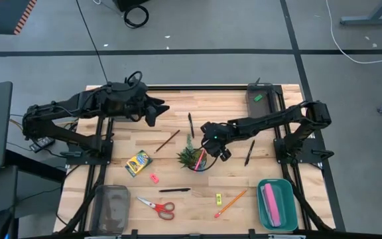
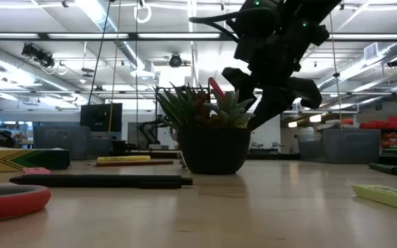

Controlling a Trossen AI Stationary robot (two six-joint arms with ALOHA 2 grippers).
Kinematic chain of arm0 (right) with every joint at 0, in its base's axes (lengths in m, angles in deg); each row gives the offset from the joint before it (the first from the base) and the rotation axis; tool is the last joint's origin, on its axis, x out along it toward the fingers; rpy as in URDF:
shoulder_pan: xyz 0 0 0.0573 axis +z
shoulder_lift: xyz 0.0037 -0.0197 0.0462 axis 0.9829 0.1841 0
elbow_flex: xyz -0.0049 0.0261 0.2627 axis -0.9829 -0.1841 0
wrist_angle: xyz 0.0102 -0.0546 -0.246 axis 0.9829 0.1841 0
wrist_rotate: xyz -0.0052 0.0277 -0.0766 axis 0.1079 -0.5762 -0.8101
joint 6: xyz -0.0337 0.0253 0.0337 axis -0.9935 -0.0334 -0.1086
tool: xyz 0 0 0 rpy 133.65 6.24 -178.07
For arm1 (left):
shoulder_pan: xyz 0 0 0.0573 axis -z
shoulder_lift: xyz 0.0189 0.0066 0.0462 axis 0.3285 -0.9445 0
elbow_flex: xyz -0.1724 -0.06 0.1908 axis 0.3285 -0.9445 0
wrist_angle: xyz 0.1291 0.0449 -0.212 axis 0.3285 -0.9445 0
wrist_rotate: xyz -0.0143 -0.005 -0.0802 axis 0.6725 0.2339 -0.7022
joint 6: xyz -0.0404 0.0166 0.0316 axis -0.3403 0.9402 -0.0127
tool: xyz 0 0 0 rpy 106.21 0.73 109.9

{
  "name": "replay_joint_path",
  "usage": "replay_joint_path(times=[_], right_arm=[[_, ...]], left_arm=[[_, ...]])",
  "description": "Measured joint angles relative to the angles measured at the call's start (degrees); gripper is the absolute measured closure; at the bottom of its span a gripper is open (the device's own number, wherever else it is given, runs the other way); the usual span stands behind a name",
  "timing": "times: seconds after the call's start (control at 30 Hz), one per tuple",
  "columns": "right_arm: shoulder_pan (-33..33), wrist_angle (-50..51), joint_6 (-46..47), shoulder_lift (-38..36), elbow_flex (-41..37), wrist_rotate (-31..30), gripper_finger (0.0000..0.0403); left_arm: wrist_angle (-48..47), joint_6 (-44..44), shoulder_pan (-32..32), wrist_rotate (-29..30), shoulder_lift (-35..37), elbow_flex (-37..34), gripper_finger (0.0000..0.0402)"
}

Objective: Sort crayons/erasers/pens/pencils in bins
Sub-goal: Put the pink pencil into the top left black bin

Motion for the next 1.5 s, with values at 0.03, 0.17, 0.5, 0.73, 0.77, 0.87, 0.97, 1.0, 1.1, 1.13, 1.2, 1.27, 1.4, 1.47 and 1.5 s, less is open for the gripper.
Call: replay_joint_path(times=[0.03,0.17,0.5,0.73,0.77,0.87,0.97,1.0,1.1,1.13,1.2,1.27,1.4,1.47,1.5], right_arm=[[-0.02,0.03,0.00,0.00,0.00,0.40,0.0209],[-0.01,0.03,-0.02,0.00,0.00,1.05,0.0213],[-0.03,0.05,-0.85,0.00,-0.02,1.74,0.0284],[-0.03,0.08,-0.88,0.00,-0.02,2.47,0.0324],[-0.03,0.08,-0.87,0.00,-0.02,2.54,0.0331],[-0.03,0.48,-0.87,0.00,-0.01,2.52,0.0356],[0.03,3.16,-0.26,0.04,1.04,1.86,0.0379],[0.03,4.02,0.09,0.04,1.60,1.65,0.0380],[0.01,8.07,0.93,0.04,4.13,1.05,0.0380],[0.01,9.55,1.21,0.04,5.35,1.04,0.0380],[0.03,12.54,1.88,0.04,8.33,1.04,0.0380],[0.03,16.06,3.11,0.04,11.93,1.04,0.0380],[0.01,19.98,8.06,-1.69,19.15,1.05,0.0380],[-0.08,20.50,10.70,-3.89,21.89,1.62,0.0380],[-0.26,20.31,12.46,-5.25,23.11,2.01,0.0380]], left_arm=[[-0.06,0.02,0.00,0.01,0.00,0.00,0.0195],[-0.16,0.21,0.02,0.01,0.00,0.00,0.0195],[-0.28,-1.02,0.00,0.62,0.00,0.00,0.0200],[-0.23,-1.03,0.00,0.64,0.00,0.00,0.0201],[-0.23,-1.05,0.00,0.64,0.00,0.00,0.0203],[-0.15,-1.03,0.00,0.64,0.00,0.00,0.0206],[0.02,-1.03,0.00,0.64,0.00,0.00,0.0206],[0.06,-1.03,0.00,0.64,0.00,0.00,0.0205],[0.10,-1.01,0.00,0.64,0.00,0.00,0.0204],[0.12,-1.01,0.00,0.64,0.00,0.00,0.0204],[0.15,-0.69,0.00,0.65,0.00,0.00,0.0204],[0.18,0.54,0.00,0.65,0.00,0.00,0.0207],[0.63,5.48,0.00,0.83,0.99,-0.04,0.0212],[2.39,8.70,-0.02,1.25,2.74,-0.01,0.0214],[2.39,10.17,-0.18,1.93,3.85,0.21,0.0215]])
